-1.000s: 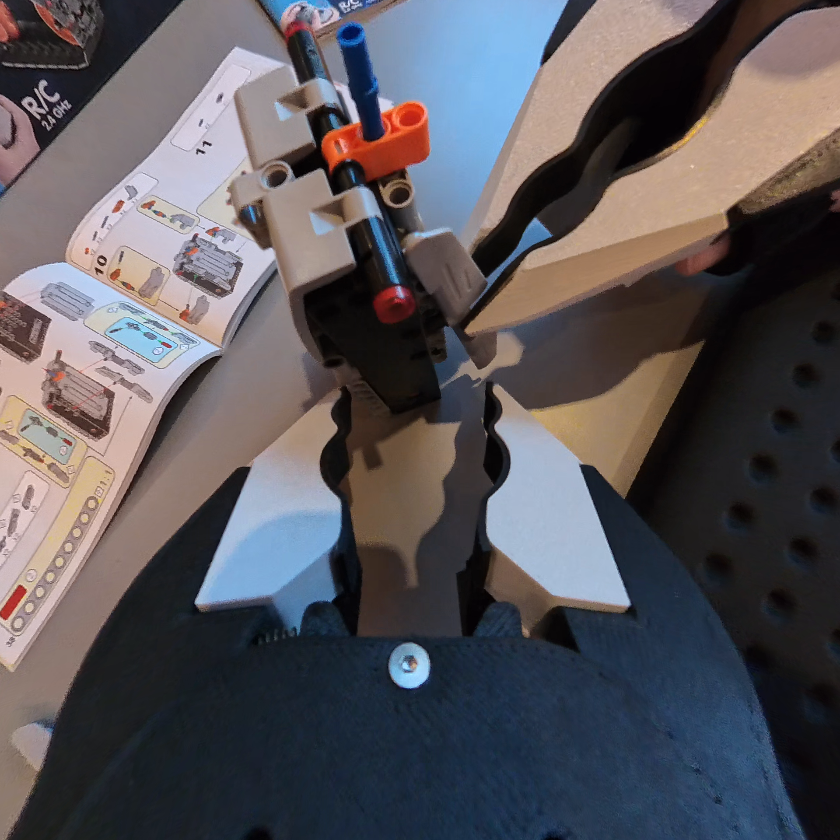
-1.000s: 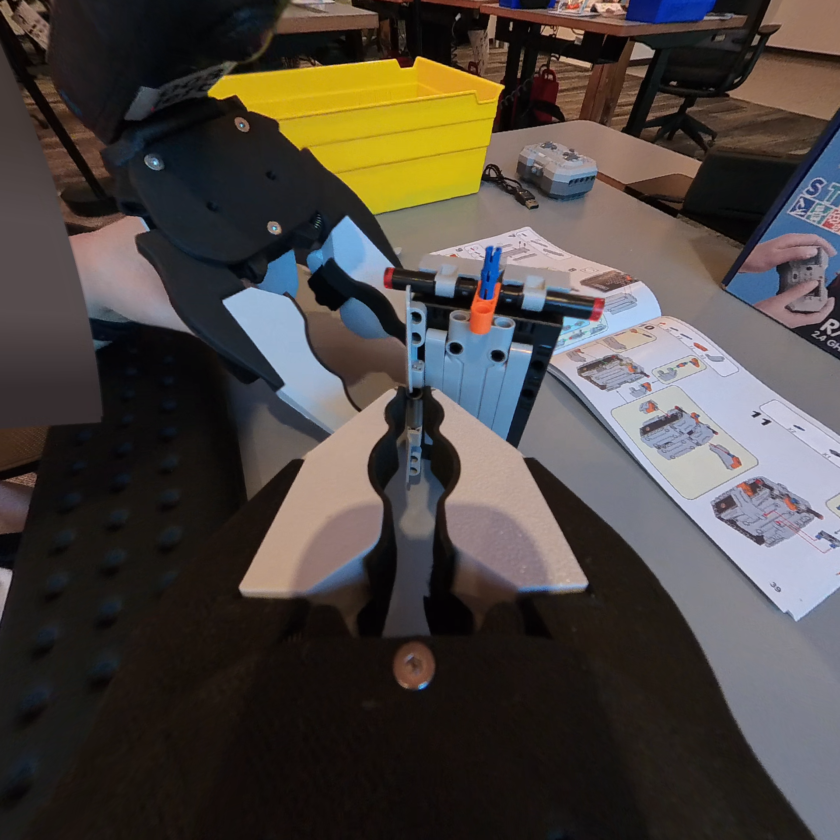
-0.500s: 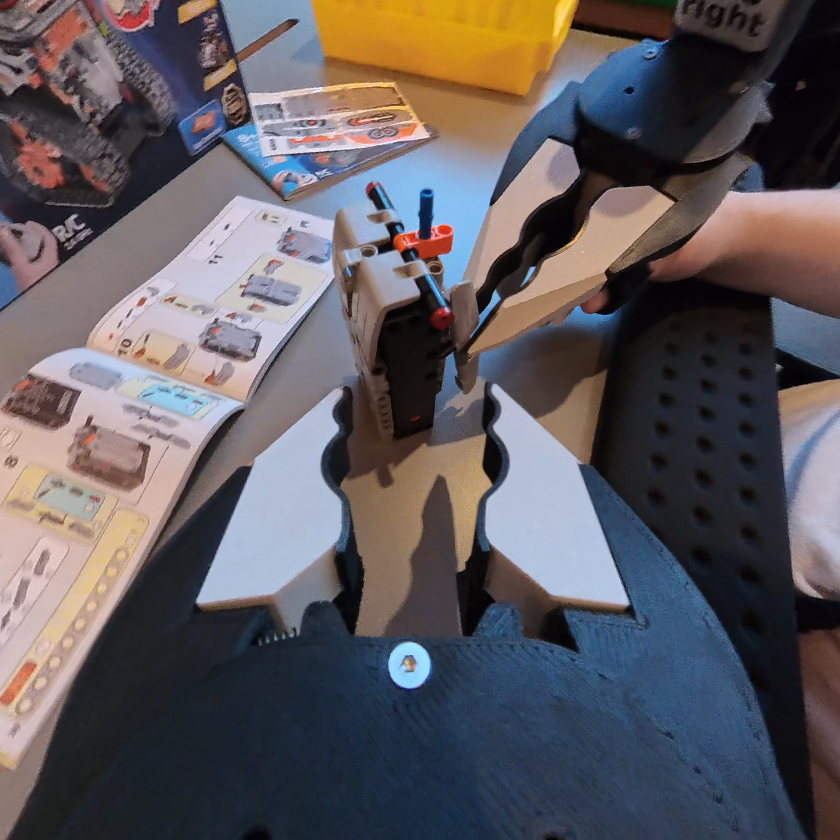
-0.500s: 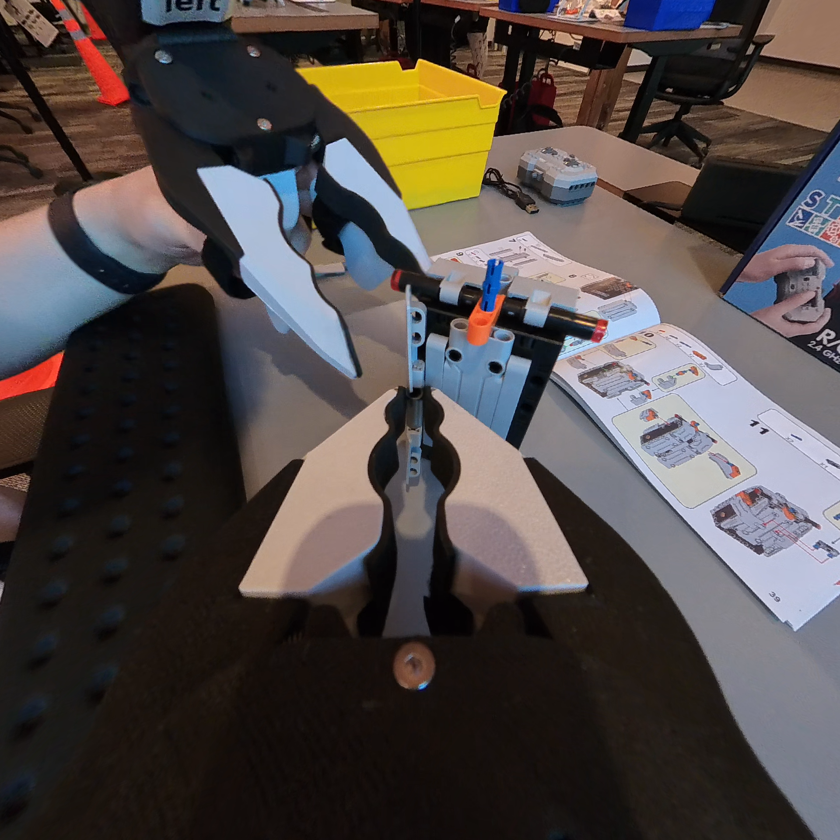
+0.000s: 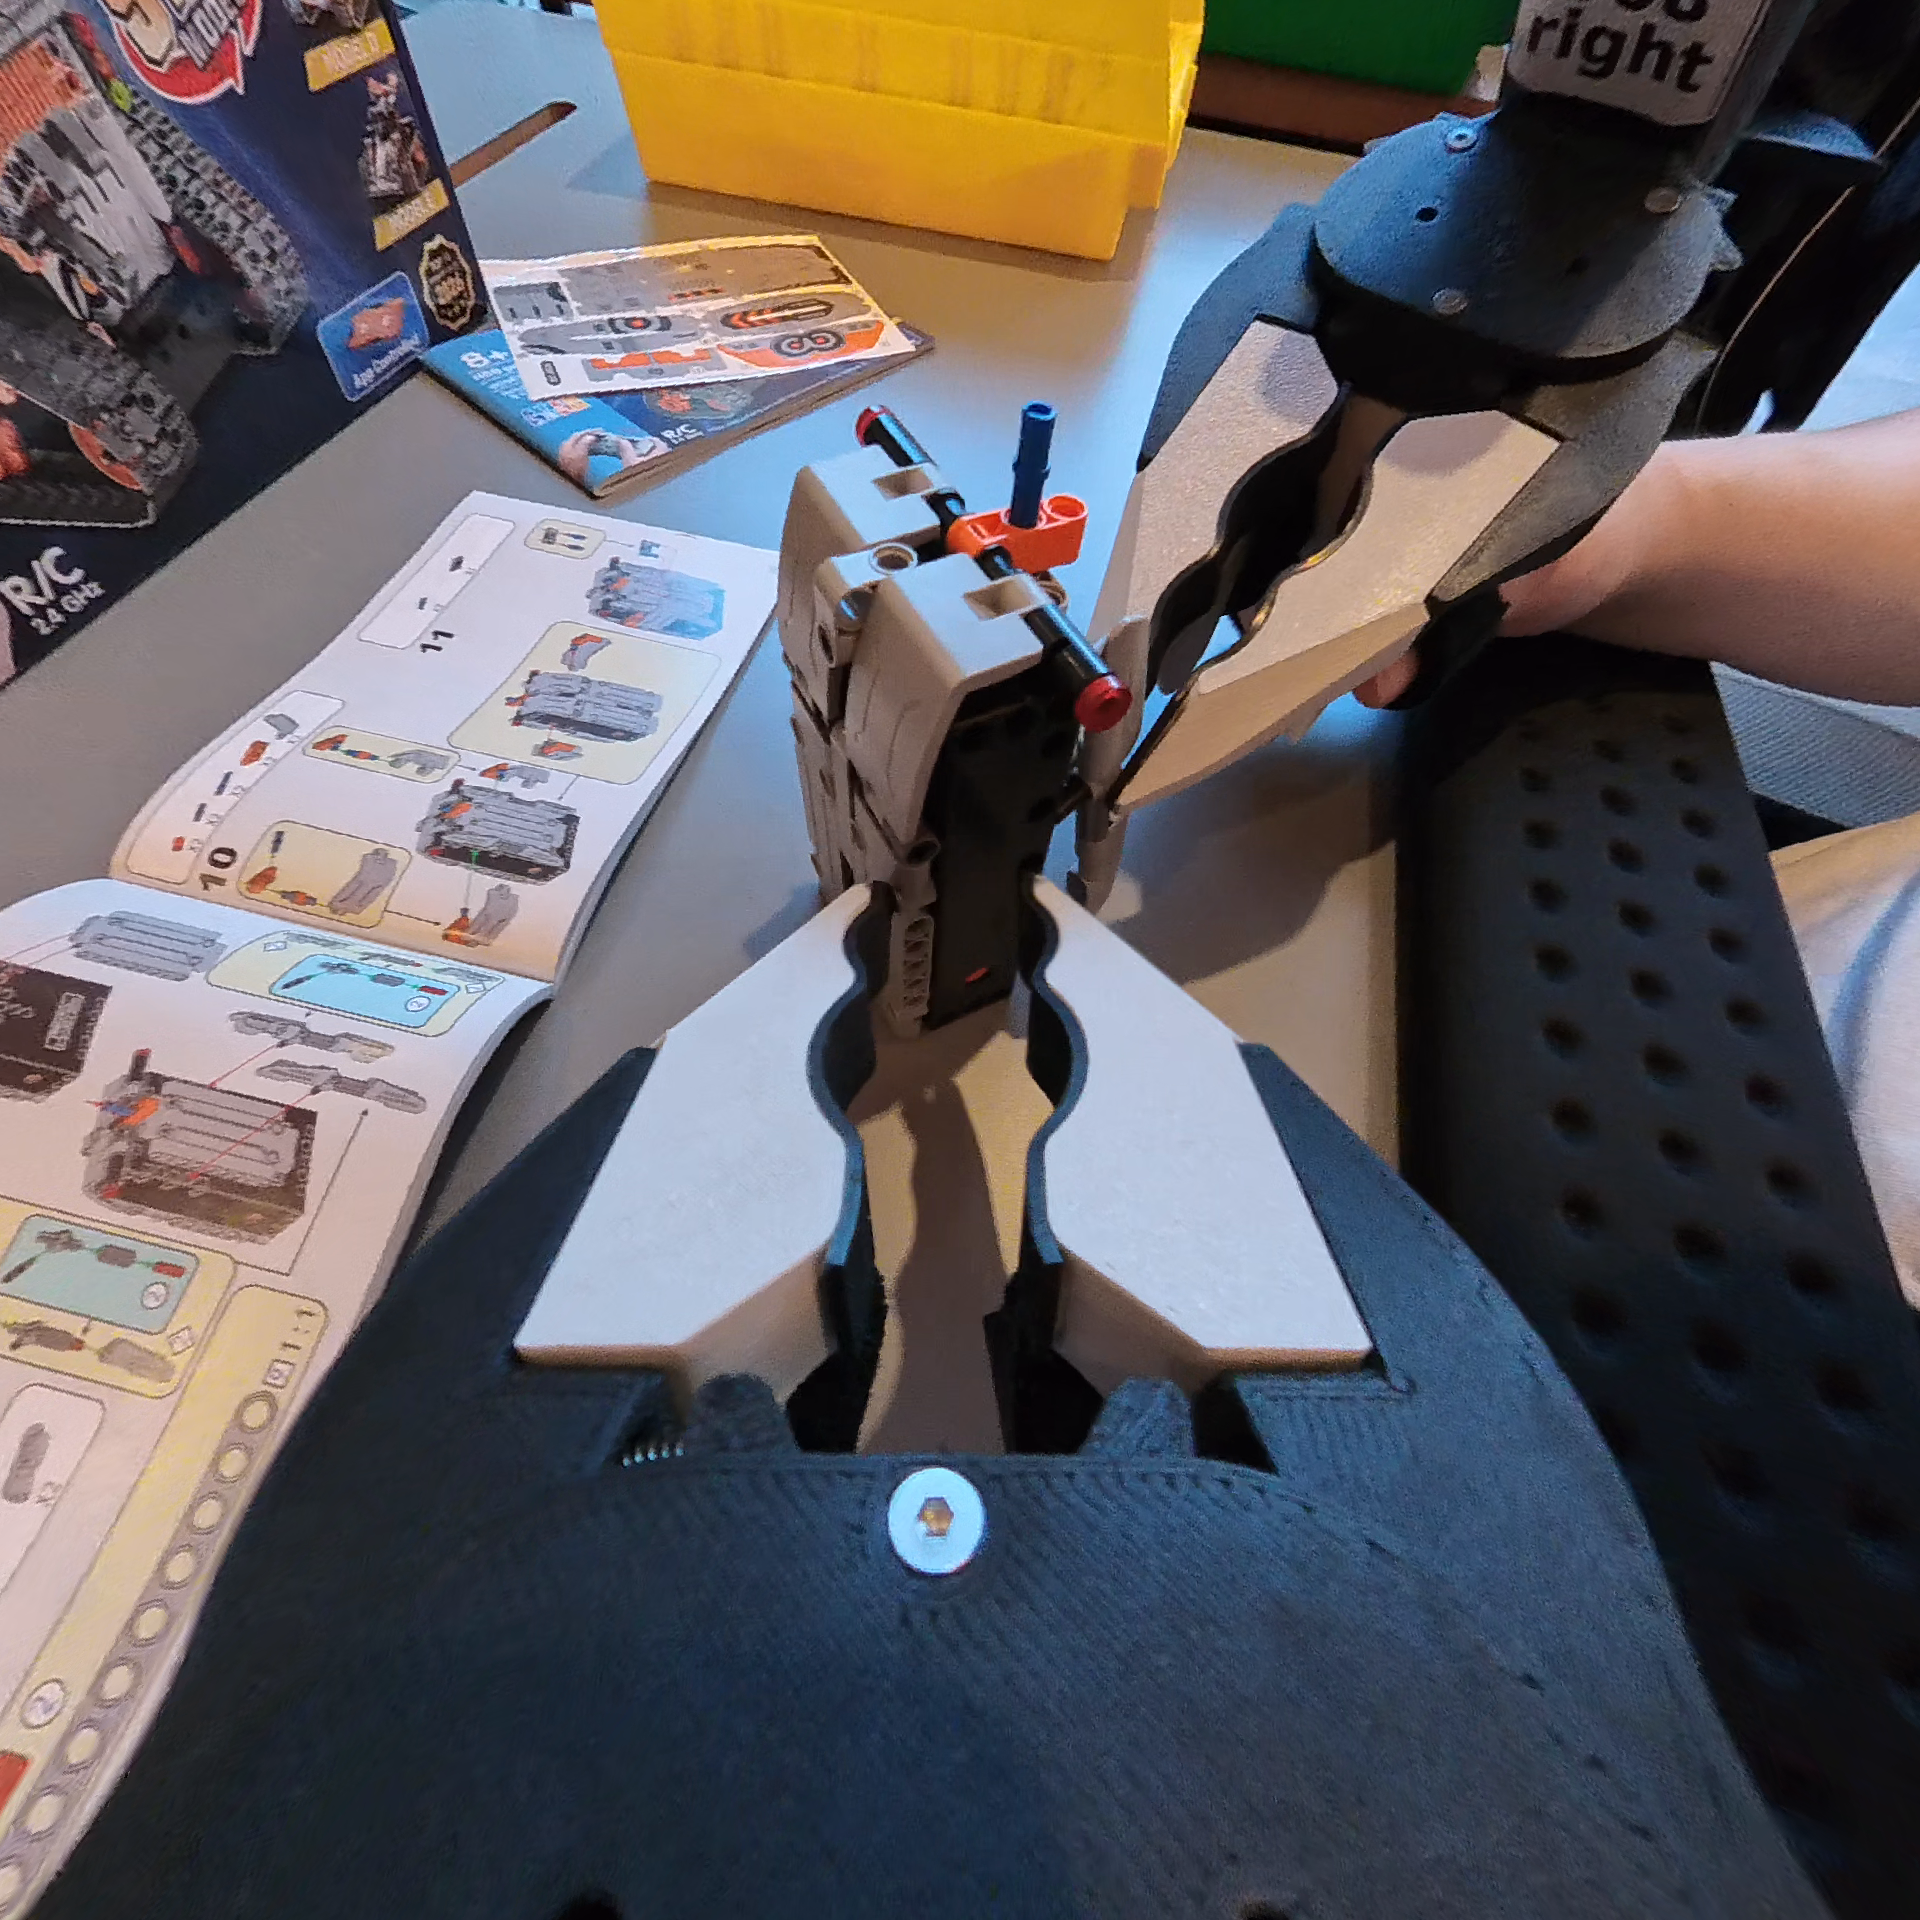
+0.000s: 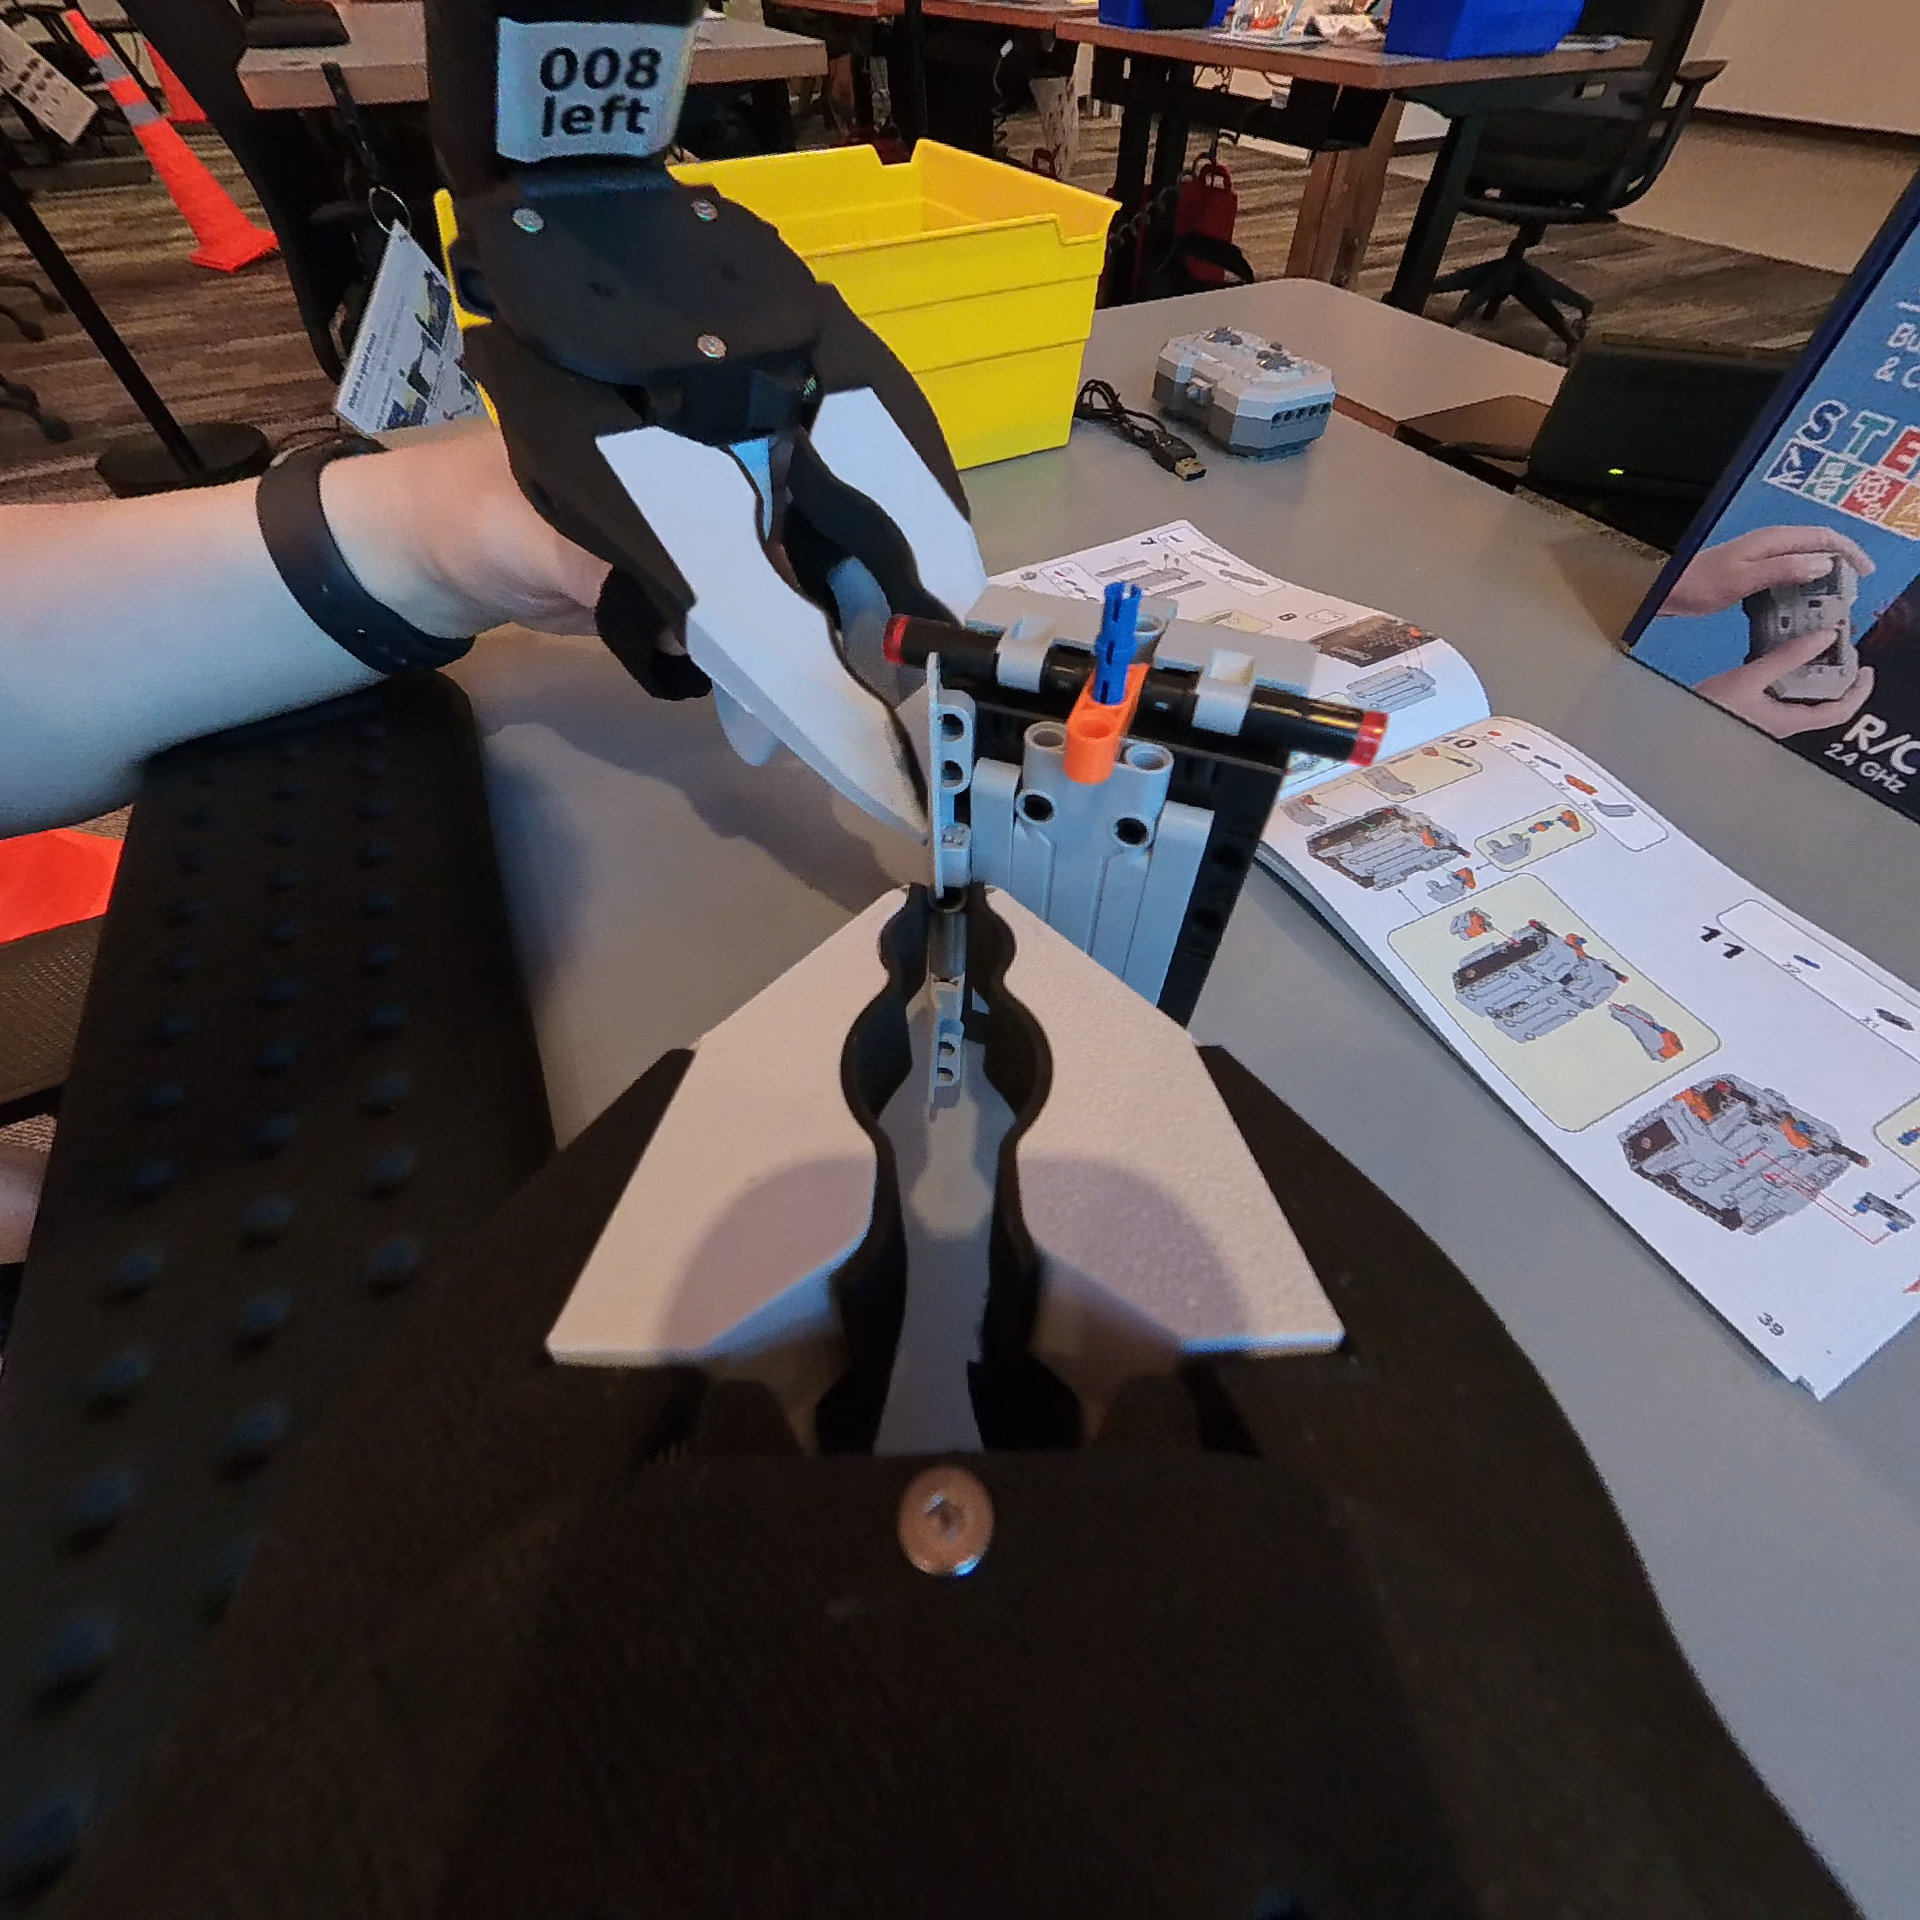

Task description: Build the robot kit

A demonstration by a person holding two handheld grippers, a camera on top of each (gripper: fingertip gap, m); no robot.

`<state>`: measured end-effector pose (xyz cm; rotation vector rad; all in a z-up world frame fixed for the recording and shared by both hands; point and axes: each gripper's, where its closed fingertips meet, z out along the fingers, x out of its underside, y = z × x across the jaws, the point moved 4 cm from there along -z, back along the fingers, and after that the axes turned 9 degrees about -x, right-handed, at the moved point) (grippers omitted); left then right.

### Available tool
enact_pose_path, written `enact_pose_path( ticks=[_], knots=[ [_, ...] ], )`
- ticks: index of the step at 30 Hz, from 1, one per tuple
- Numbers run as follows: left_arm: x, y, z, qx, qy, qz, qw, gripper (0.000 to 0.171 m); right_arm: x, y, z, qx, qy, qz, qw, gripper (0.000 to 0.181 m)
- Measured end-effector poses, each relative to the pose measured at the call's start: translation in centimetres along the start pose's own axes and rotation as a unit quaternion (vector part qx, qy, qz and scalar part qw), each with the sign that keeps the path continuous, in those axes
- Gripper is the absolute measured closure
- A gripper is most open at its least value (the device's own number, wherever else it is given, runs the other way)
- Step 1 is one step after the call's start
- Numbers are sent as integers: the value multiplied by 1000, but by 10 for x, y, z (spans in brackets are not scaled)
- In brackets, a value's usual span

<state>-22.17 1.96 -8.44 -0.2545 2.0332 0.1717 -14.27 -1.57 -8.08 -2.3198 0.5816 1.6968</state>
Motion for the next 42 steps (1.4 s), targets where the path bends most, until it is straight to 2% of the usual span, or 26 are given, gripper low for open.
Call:
enact_pose_path(
  ticks=[8, 16, 20, 32, 38, 42],
  knots=[
    [2, 3, 1, -4, -15, -11, 1000, 163, 1, -5, -3, 27, -4, 1, 1000, 176],
    [0, 6, 5, 3, -33, -26, 999, 155, 2, -7, -1, 20, -2, -14, 1000, 176],
    [0, 8, 8, -22, -40, -14, 999, 161, 2, -10, -2, 30, -8, -16, 999, 176],
    [-1, 10, 13, -54, -54, -18, 997, 162, 3, -20, -5, 17, -45, 58, 997, 176],
    [-2, 16, 13, -13, -65, -104, 992, 161, 1, -24, -4, 15, -62, 75, 995, 176],
    [-2, 20, 16, -19, -72, -126, 989, 162, 0, -28, -3, 20, -69, 85, 994, 176]
  ],
)
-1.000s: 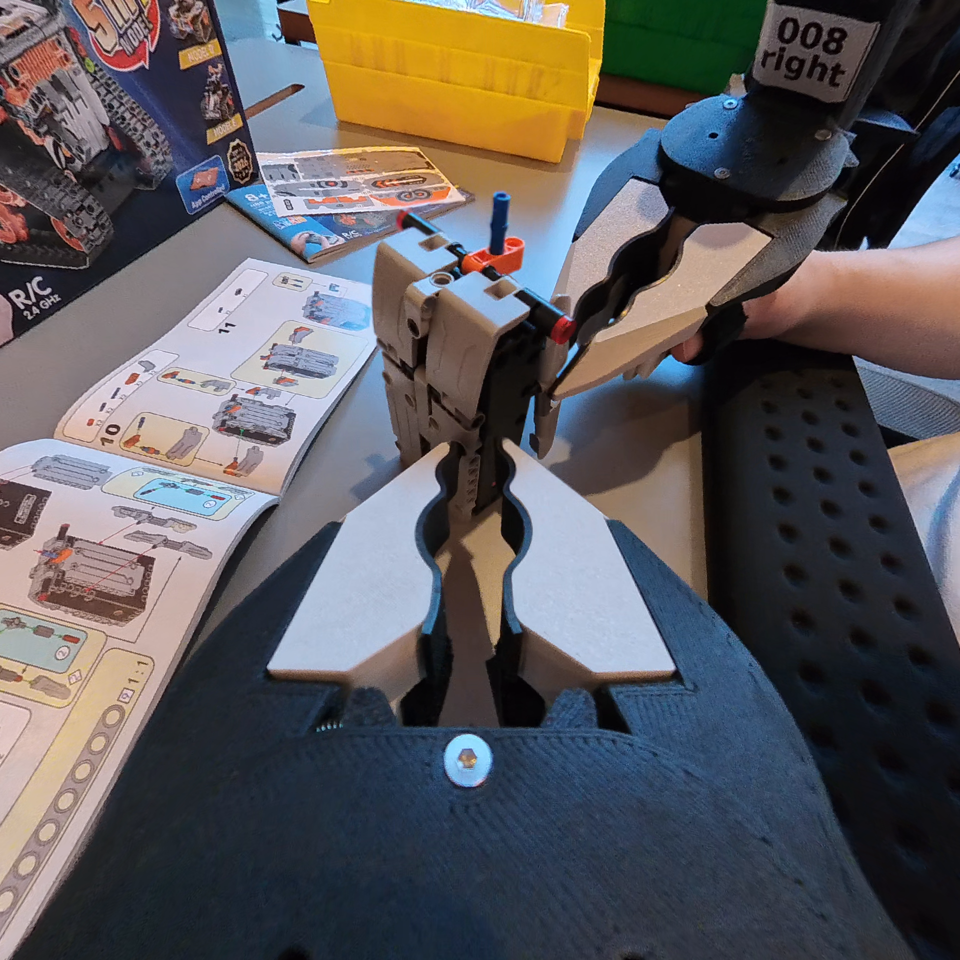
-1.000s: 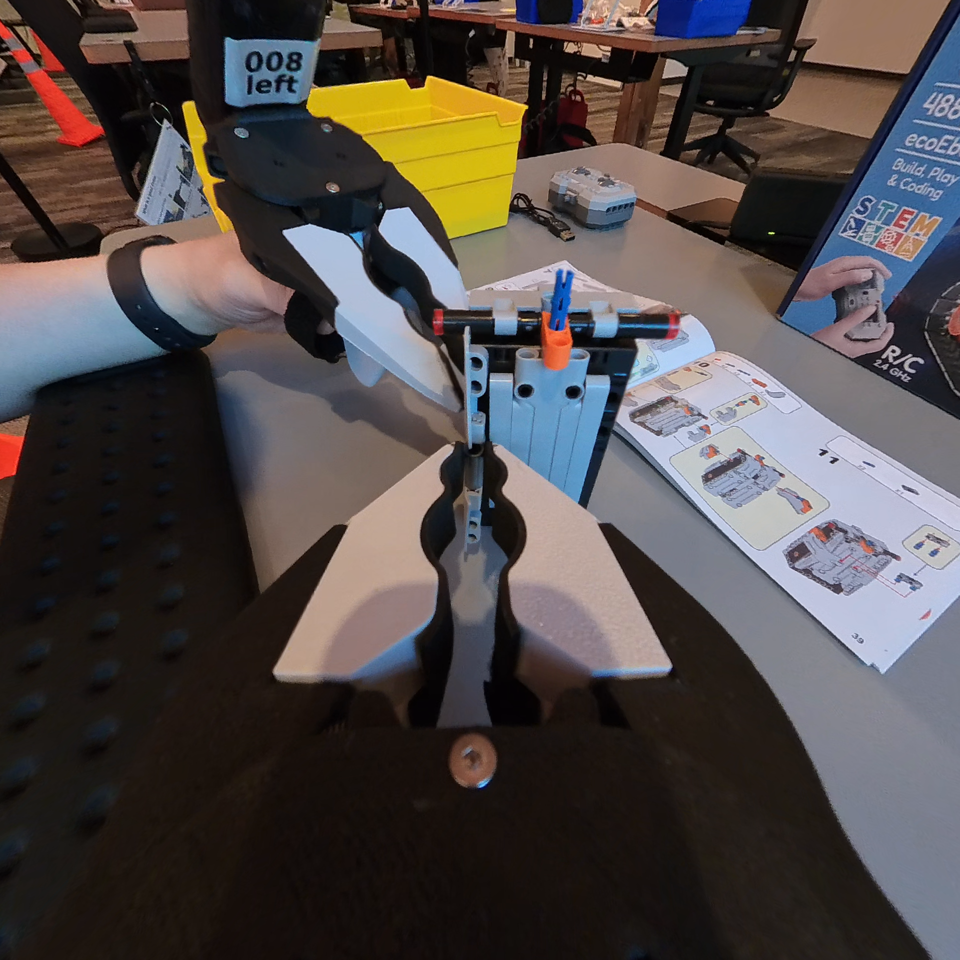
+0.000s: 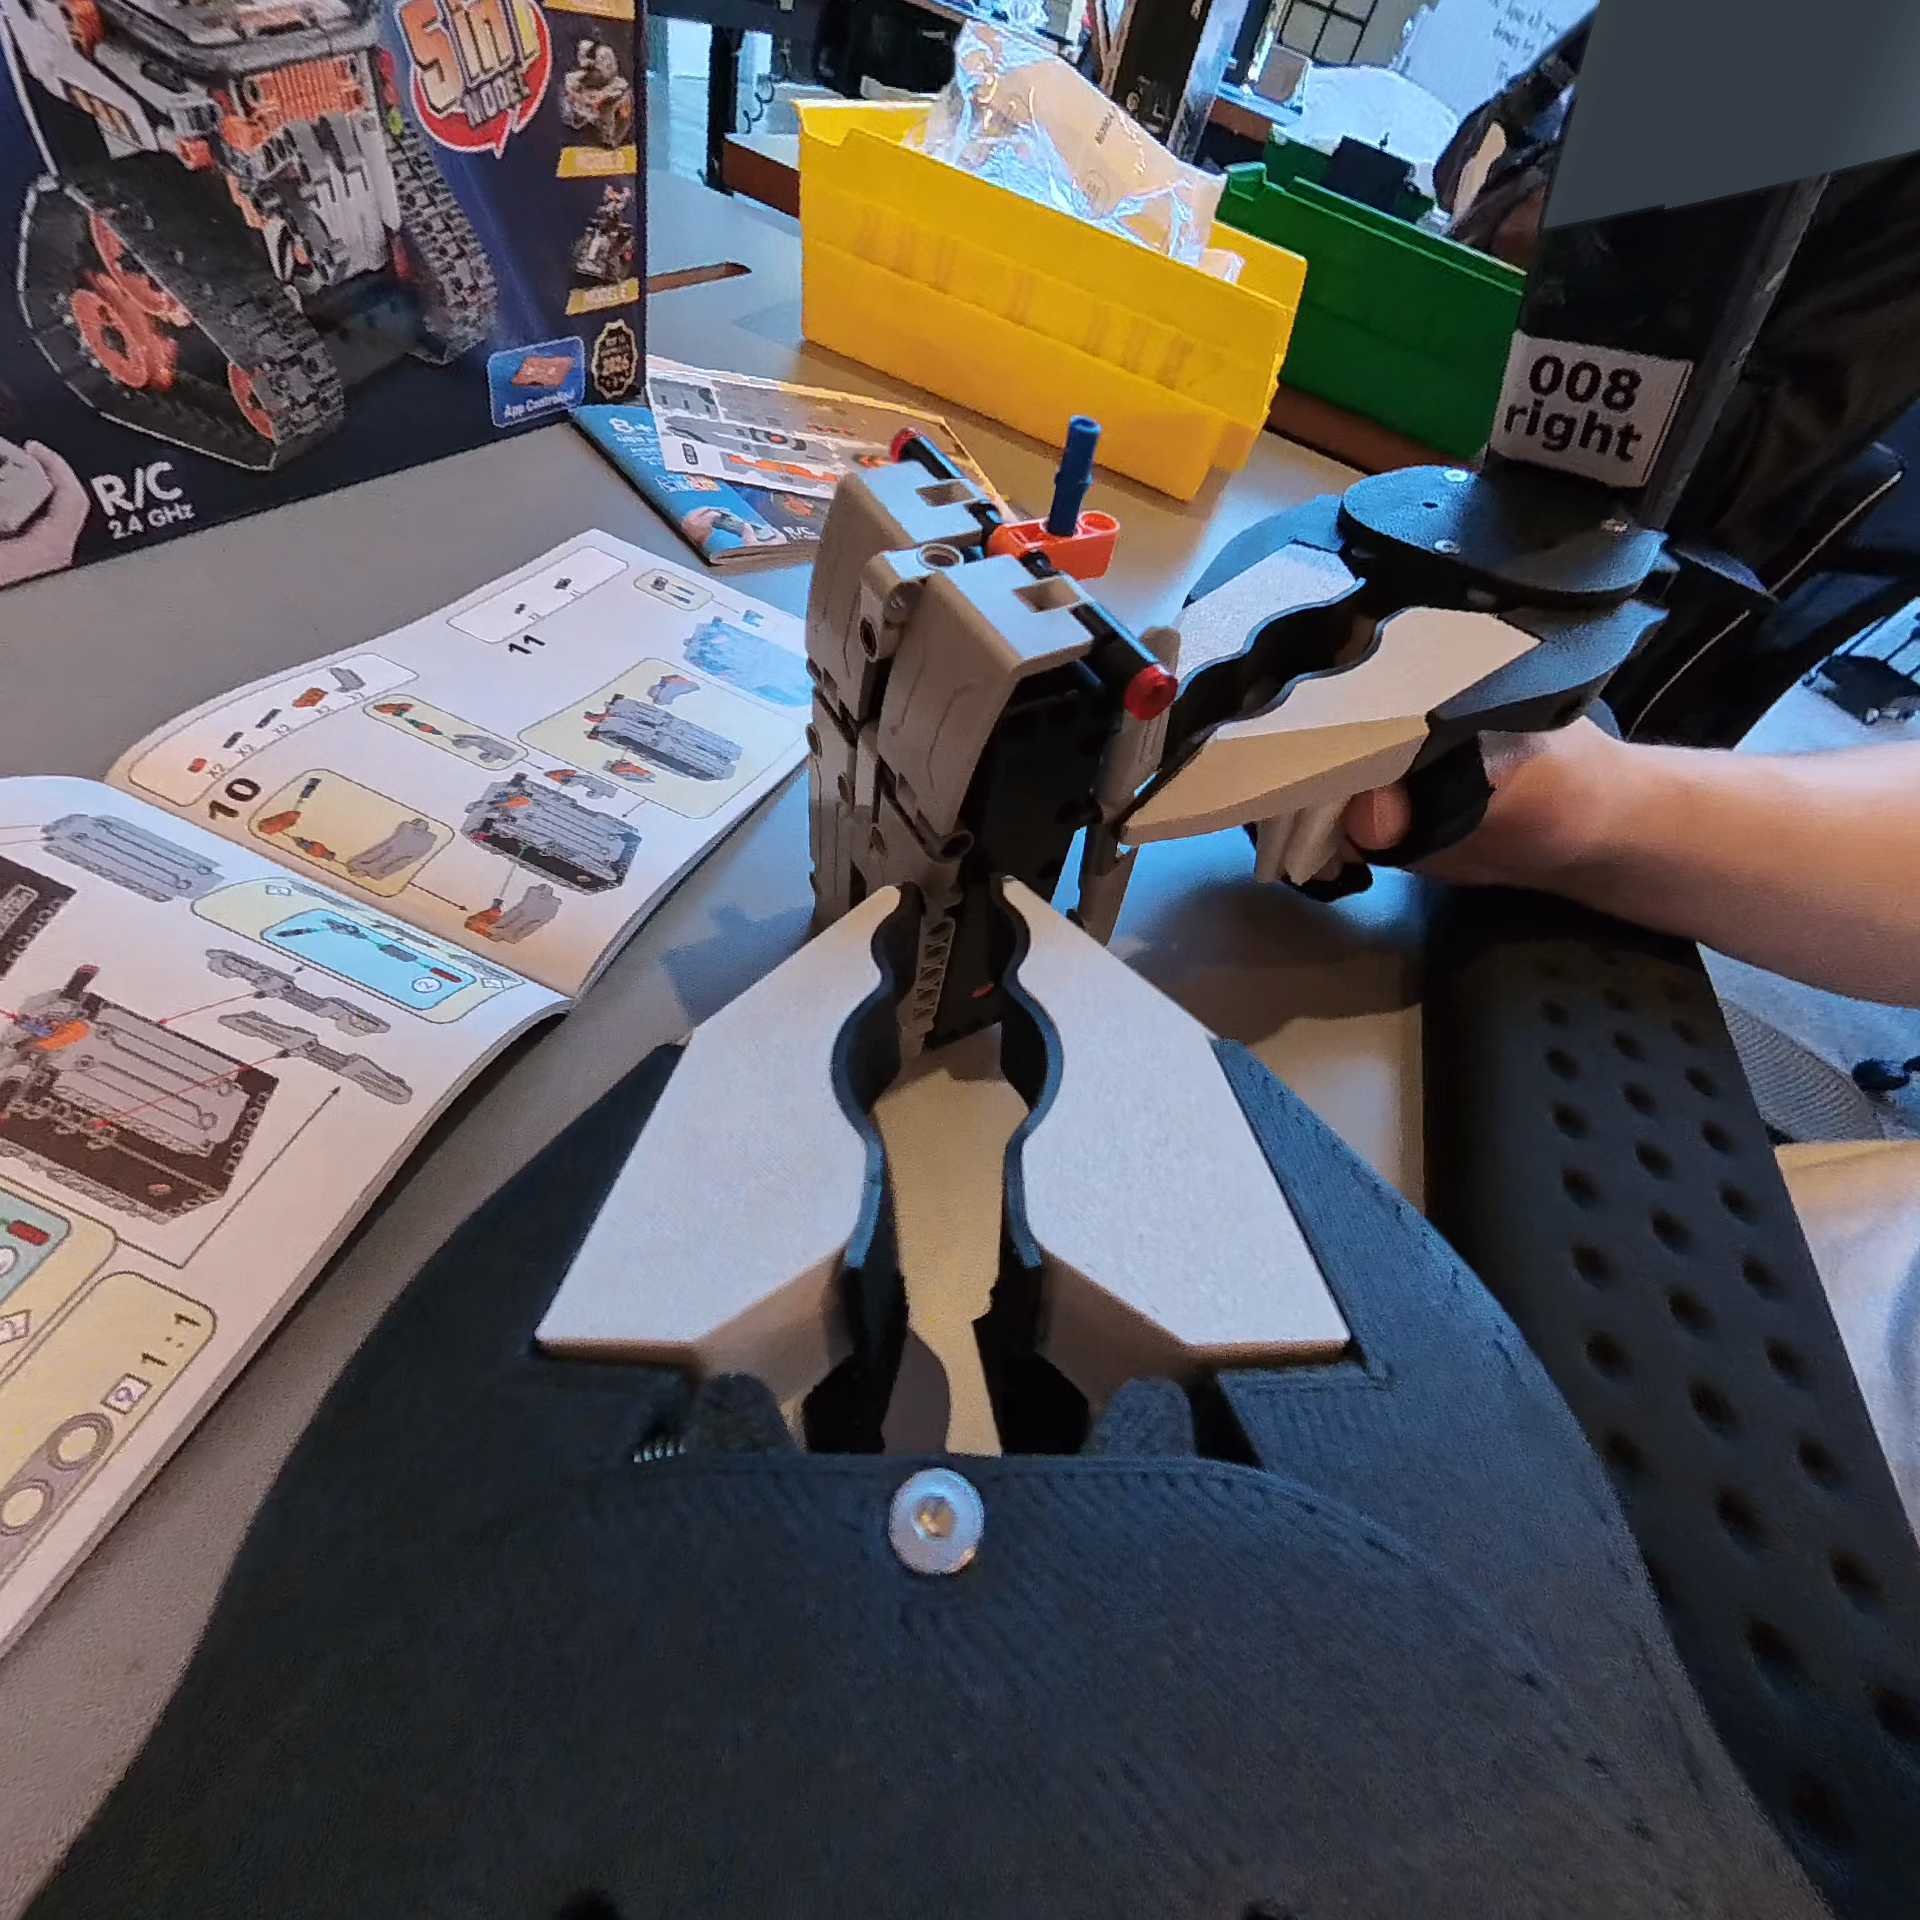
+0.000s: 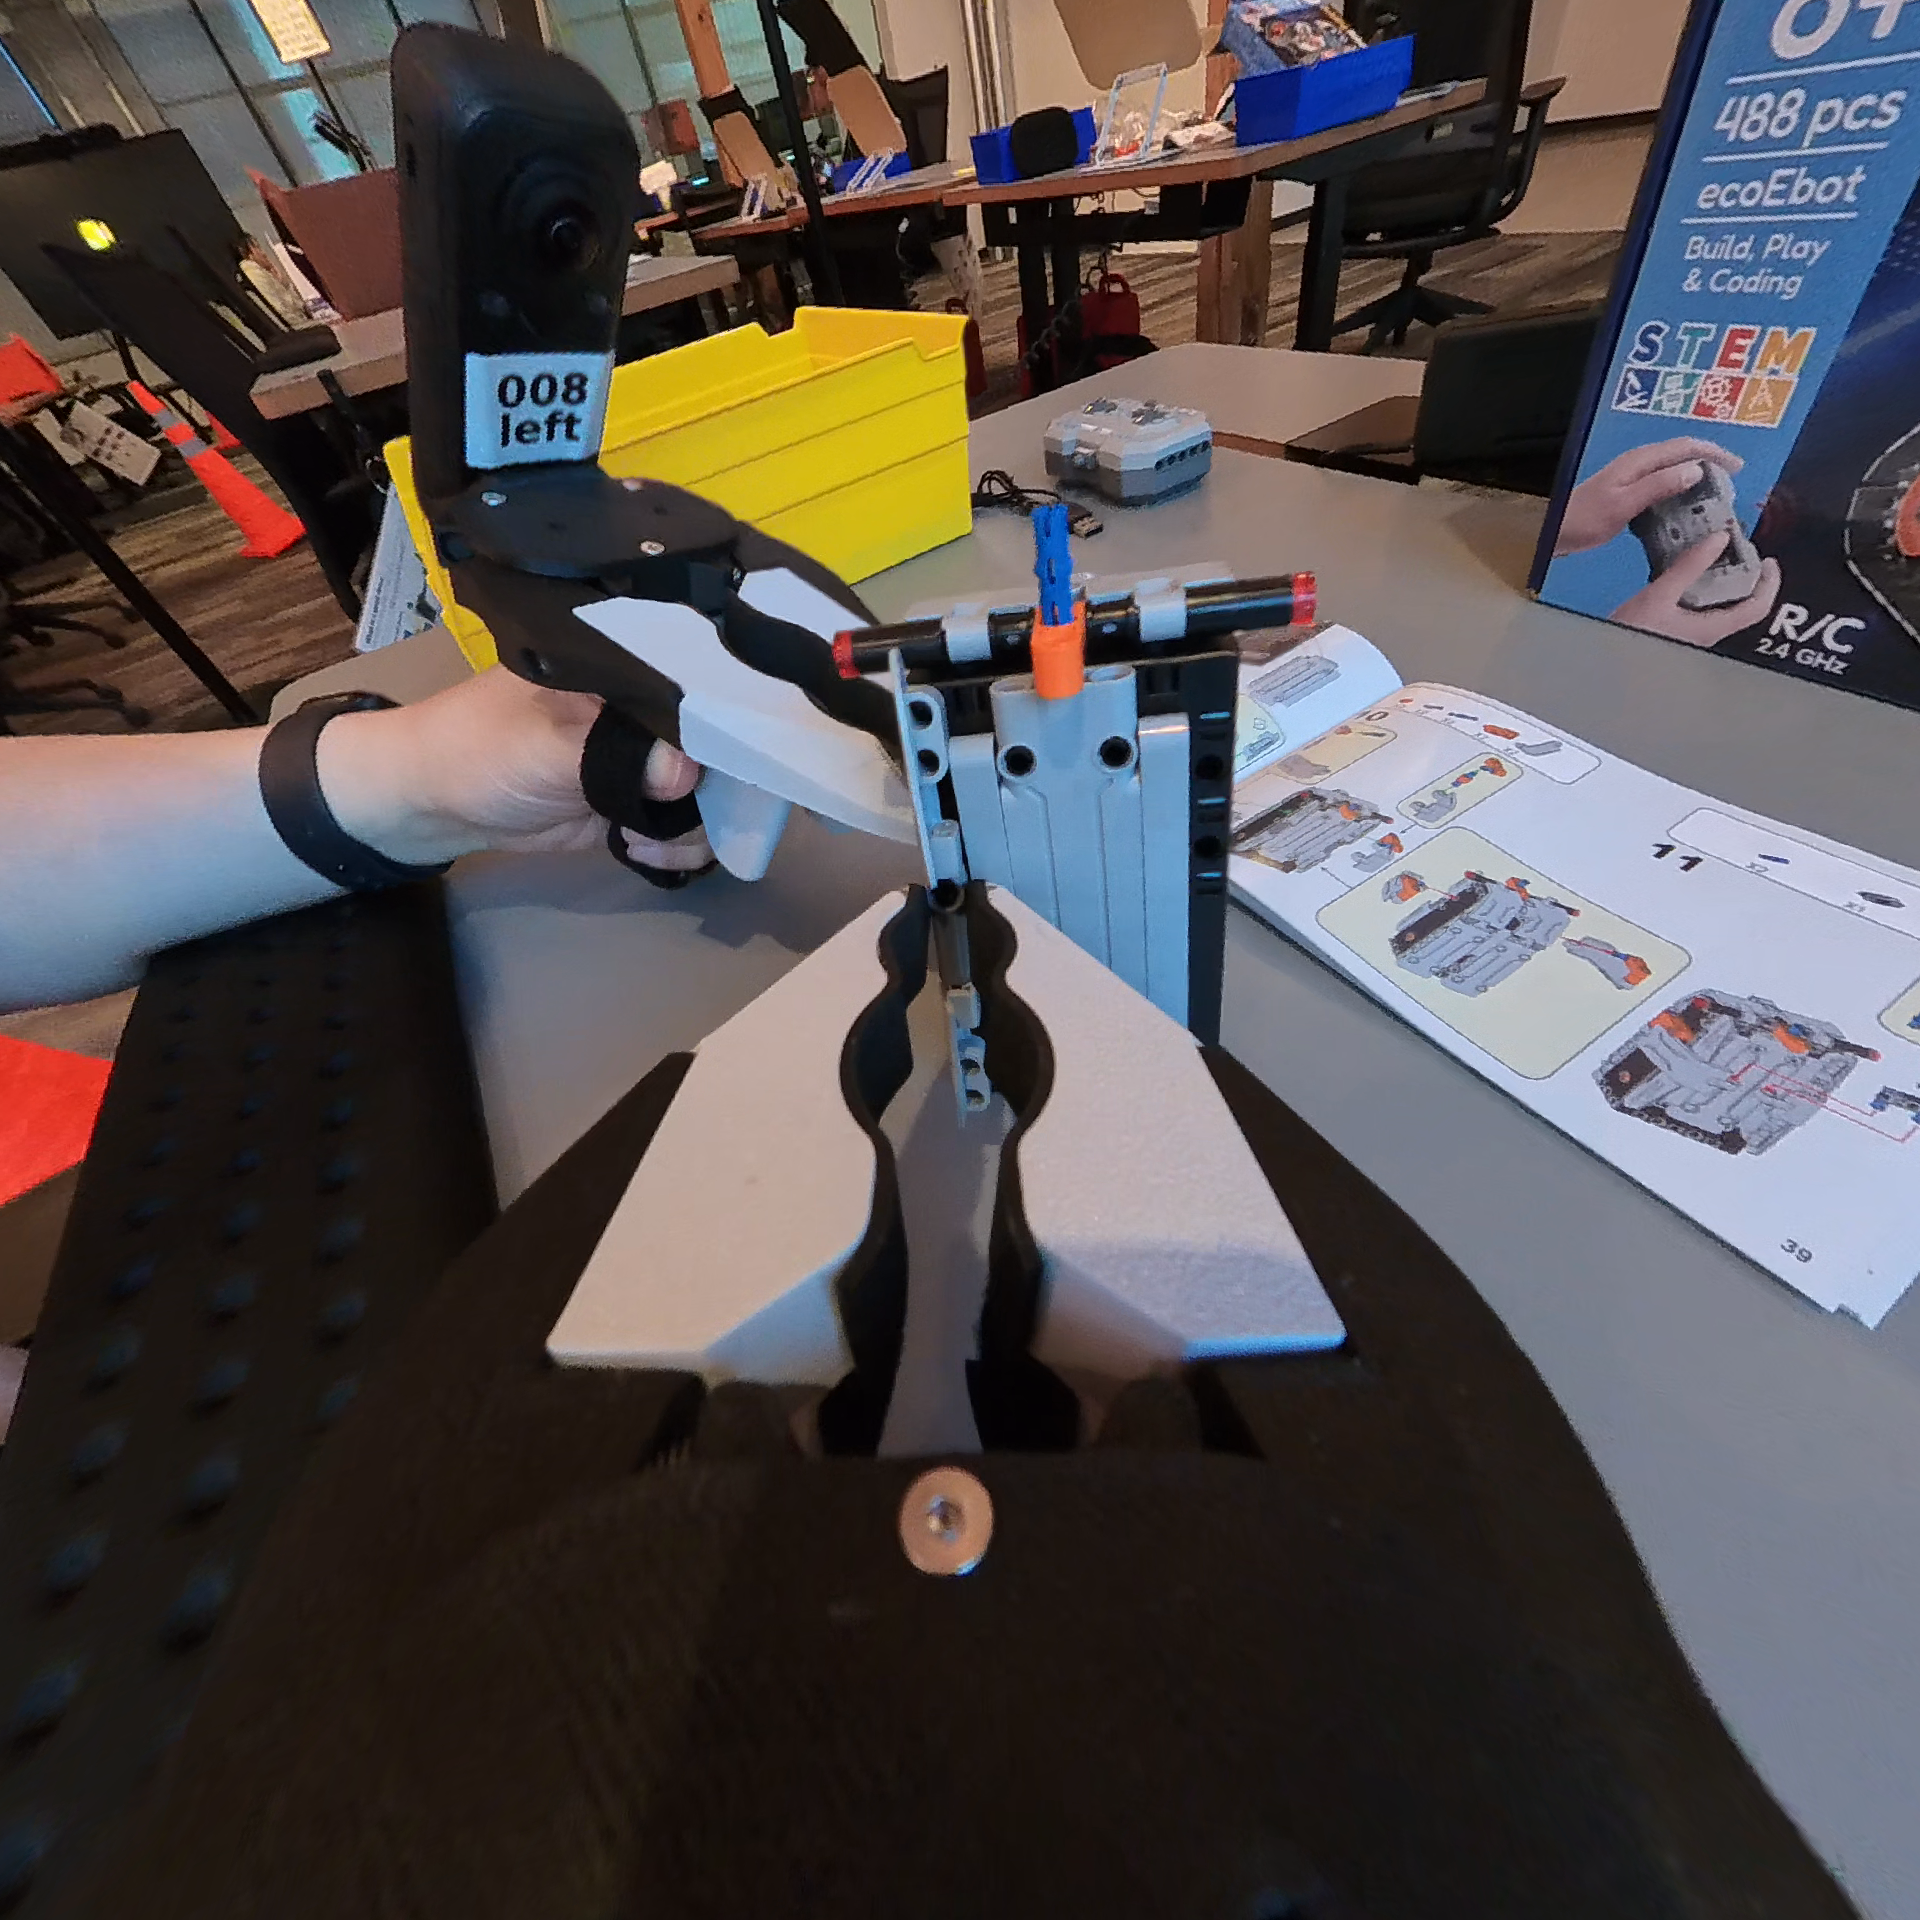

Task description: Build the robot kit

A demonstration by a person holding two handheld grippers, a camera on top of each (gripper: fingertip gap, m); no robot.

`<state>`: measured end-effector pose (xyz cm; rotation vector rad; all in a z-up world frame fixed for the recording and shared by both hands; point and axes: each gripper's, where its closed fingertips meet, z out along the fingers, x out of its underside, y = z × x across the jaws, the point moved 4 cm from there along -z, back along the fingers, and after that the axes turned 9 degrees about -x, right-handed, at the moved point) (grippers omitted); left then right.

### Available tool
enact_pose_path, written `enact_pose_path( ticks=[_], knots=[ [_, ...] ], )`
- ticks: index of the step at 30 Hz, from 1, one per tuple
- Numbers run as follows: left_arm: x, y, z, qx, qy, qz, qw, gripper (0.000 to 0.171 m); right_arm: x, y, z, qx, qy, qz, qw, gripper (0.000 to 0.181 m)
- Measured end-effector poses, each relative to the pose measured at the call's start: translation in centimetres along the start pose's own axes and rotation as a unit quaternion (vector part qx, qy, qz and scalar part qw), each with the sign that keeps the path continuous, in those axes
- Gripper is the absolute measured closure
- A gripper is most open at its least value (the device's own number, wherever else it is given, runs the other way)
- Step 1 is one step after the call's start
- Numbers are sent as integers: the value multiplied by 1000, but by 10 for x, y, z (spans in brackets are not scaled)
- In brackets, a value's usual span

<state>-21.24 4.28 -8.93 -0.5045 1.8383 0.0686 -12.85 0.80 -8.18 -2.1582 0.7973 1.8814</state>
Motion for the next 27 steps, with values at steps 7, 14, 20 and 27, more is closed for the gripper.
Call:
enact_pose_path(
  ticks=[7, 14, 20, 27],
  knots=[
    [0, 2, 1, 16, -7, -55, 998, 160, -1, -5, -1, -12, -22, 35, 999, 176],
    [-2, -3, 6, 13, -13, -44, 999, 150, 2, 0, 5, -26, -9, 35, 999, 176],
    [0, -4, 7, 8, -6, -39, 999, 155, -1, -1, -1, -1, -11, 7, 1000, 176],
    [-3, 0, 4, 15, -18, -42, 999, 138, 0, -3, -18, 18, 7, -24, 1000, 176]
  ],
)
